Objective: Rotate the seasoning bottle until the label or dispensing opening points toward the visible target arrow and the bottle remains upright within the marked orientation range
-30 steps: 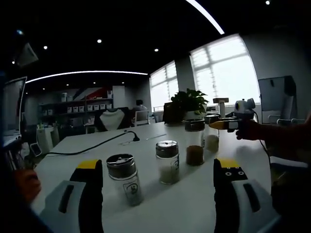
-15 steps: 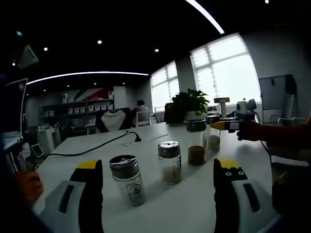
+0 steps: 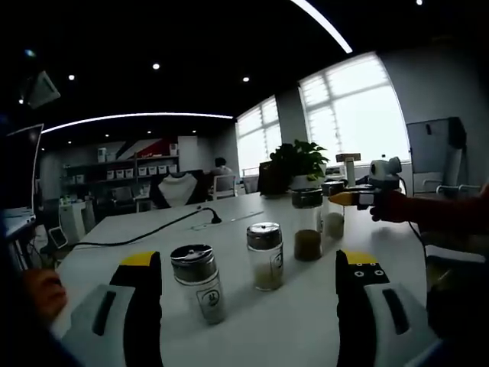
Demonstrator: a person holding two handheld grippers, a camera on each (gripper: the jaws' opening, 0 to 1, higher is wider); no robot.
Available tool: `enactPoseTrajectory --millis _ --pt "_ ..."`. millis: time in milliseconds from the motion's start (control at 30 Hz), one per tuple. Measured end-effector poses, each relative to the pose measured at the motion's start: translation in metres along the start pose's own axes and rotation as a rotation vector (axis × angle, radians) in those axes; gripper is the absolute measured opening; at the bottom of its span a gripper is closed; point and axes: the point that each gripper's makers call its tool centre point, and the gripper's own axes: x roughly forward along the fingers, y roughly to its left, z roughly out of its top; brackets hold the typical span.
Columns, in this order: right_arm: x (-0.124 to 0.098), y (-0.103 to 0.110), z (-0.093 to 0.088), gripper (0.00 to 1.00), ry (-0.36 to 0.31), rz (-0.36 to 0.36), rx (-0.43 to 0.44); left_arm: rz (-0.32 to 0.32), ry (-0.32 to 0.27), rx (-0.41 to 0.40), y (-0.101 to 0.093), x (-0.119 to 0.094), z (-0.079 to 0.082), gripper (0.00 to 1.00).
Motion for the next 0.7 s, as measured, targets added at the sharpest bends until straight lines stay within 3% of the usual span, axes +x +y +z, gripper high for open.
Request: enactPoseTrajectory --millis 67,100,167,300,700 --pt "0.0 0.0 -0.012 0.43 0.08 -0.017 -0.144 -0.003 -0.001 -0.009 0.0 0.001 -0.001 1.0" --pt "0.0 0.002 -0.014 0.47 0.087 -0.014 -0.162 -0.008 0.0 -0.017 -0.001 0.001 -0.002 1.0" --pt "-0.001 0.003 -0.013 0.48 0.077 -0.022 -0.127 -0.011 0.008 -0.026 -0.002 0.002 -0.004 1.0" --pt "-0.008 -0.004 -0.014 0.43 0.072 -0.054 0.027 -0.011 0.016 -0.032 -0.002 0.003 -0.006 1.0" --pt "-0.034 -0.005 -0.017 0.44 0.044 -0.11 0.094 -0.015 0.018 -0.054 -0.001 0.003 -0.01 1.0"
